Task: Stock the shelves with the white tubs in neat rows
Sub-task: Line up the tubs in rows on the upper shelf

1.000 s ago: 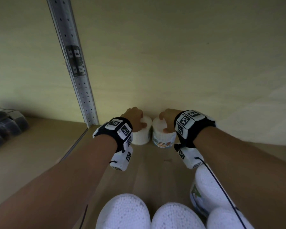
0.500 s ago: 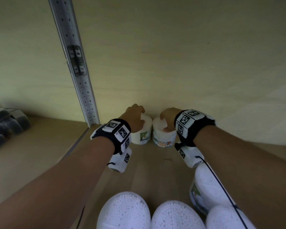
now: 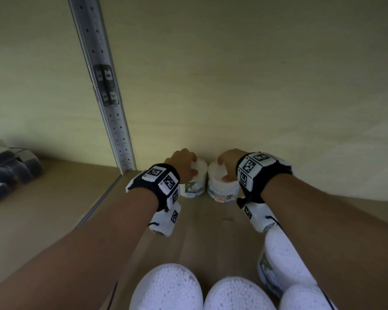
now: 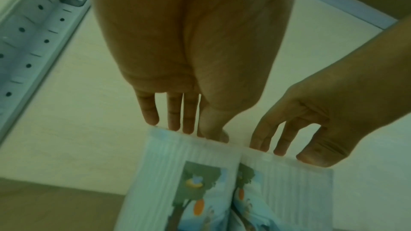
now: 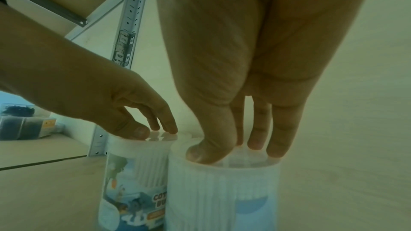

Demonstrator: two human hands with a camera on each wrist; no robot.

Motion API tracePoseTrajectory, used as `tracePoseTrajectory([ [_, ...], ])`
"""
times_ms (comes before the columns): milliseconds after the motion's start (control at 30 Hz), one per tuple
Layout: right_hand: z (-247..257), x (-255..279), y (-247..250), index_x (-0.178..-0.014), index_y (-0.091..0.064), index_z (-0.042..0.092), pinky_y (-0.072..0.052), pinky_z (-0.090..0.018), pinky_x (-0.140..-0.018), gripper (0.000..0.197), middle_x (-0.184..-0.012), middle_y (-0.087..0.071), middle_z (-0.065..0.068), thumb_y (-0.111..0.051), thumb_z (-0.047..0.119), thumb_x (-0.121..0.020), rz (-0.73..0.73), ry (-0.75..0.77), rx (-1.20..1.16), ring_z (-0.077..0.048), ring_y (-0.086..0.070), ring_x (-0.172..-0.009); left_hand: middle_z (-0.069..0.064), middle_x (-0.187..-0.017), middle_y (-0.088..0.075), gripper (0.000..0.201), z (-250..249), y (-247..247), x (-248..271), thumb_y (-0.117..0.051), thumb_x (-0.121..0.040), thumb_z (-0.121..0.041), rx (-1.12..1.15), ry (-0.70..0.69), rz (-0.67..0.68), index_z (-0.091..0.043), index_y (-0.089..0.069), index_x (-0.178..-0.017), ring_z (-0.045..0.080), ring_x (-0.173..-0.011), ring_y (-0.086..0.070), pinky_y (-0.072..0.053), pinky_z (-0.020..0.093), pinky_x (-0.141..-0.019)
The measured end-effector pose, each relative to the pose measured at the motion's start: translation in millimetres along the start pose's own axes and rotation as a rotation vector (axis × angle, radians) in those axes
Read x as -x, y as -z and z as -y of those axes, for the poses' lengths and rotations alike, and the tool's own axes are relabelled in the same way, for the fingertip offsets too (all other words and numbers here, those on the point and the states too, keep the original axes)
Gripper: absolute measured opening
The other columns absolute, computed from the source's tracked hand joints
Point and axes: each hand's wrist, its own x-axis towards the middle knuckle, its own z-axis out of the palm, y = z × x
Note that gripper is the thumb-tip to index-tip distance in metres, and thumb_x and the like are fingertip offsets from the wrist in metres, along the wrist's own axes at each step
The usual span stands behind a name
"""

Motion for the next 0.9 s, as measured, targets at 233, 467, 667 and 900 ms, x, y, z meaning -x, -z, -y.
tracePoseTrajectory([
  [233, 2, 2, 0, -0.126, -0.060, 0.007, -0.052, -0.040, -0.096, 0.063, -0.126, -0.061, -0.013, -0.081, 0.032, -0.072, -0.012, 0.009, -0.020, -0.031, -0.061, -0.112, 0.006, -0.152, -0.029, 0.055, 0, 7, 1, -0.047, -0.093, -0.004, 0.113, -0.067, 0.092, -0.017, -0.032, -0.145, 0.025, -0.140, -0.031, -0.034, 0.033, -0.107],
  [467, 2, 6, 1, -0.129, -0.059, 0.006, -0.051, -0.040, -0.098, 0.065, -0.131, -0.059, -0.014, -0.081, 0.032, -0.073, -0.012, 0.018, -0.031, -0.031, -0.059, -0.116, 0.009, -0.136, -0.041, 0.050, -4, -2, -2, -0.052, -0.092, -0.043, -0.029, 0.070, -0.093, -0.015, -0.045, -0.132, 0.029, -0.128, -0.038, -0.038, 0.043, -0.103],
  [667, 3, 9, 2, -0.134, -0.053, 0.002, -0.046, -0.037, -0.101, 0.065, -0.136, -0.055, -0.016, -0.077, 0.029, -0.080, -0.023, 0.028, -0.072, -0.030, -0.055, -0.123, 0.013, -0.136, -0.039, 0.053, -6, -3, -6, -0.053, -0.092, -0.043, -0.034, 0.074, -0.046, -0.011, -0.044, -0.133, 0.031, -0.129, -0.037, -0.037, 0.045, -0.106],
  [900, 4, 13, 4, -0.133, -0.054, 0.004, -0.046, -0.035, -0.100, 0.064, -0.137, -0.055, -0.014, -0.077, 0.029, -0.079, -0.018, 0.017, -0.083, -0.029, -0.055, -0.123, 0.005, -0.145, -0.036, 0.044, -1, 3, -6, -0.054, -0.094, -0.023, -0.015, 0.019, 0.044, -0.020, -0.044, -0.136, 0.027, -0.135, -0.037, -0.031, 0.047, -0.112],
])
